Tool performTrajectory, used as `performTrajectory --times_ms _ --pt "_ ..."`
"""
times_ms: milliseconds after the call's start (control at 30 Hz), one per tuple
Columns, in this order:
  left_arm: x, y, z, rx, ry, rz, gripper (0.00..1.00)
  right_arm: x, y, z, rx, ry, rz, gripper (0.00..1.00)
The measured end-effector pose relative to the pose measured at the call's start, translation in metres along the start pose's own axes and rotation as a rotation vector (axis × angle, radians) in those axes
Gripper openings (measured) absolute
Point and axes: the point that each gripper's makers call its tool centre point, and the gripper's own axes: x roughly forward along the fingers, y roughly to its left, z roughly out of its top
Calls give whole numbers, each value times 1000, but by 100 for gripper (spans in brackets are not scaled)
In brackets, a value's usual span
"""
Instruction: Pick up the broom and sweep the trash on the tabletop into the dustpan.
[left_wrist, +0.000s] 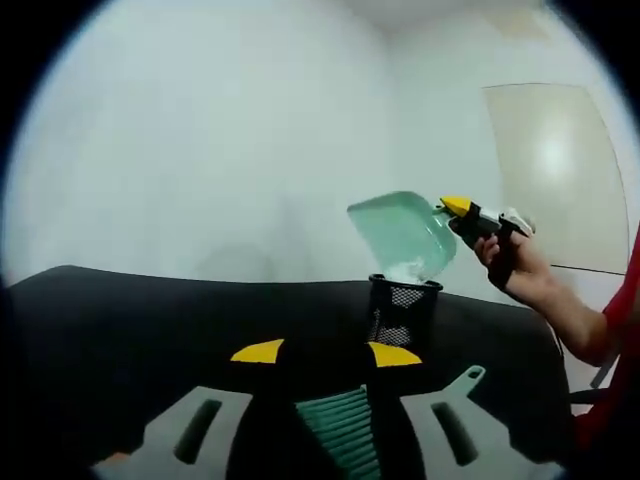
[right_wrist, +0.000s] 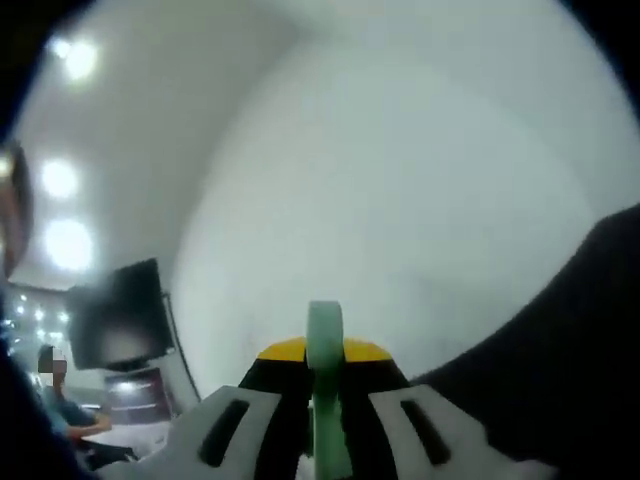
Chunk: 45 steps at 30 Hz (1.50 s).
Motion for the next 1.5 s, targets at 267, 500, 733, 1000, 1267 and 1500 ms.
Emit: performTrajectory --times_ms 267,500,733,1000,1267,1500 --pt "0 1 1 -2 -3 0 29 3 29 11 -238 -13 32 12" --pt "-1 1 1 -4 -5 2 29 3 33 22 -238 -36 38 12" --pt "-3 7 4 -19 -23 23 30 -29 -6 64 107 -130 -30 12" --pt "-3 4 9 -7 -47 24 33 -99 -76 40 526 -83 -209 12" --pt "2 5 14 23 -64 36 48 -178 -107 -39 796 98 -460 12" --pt "1 7 14 14 -72 34 46 -193 -112 -59 818 145 -496 12"
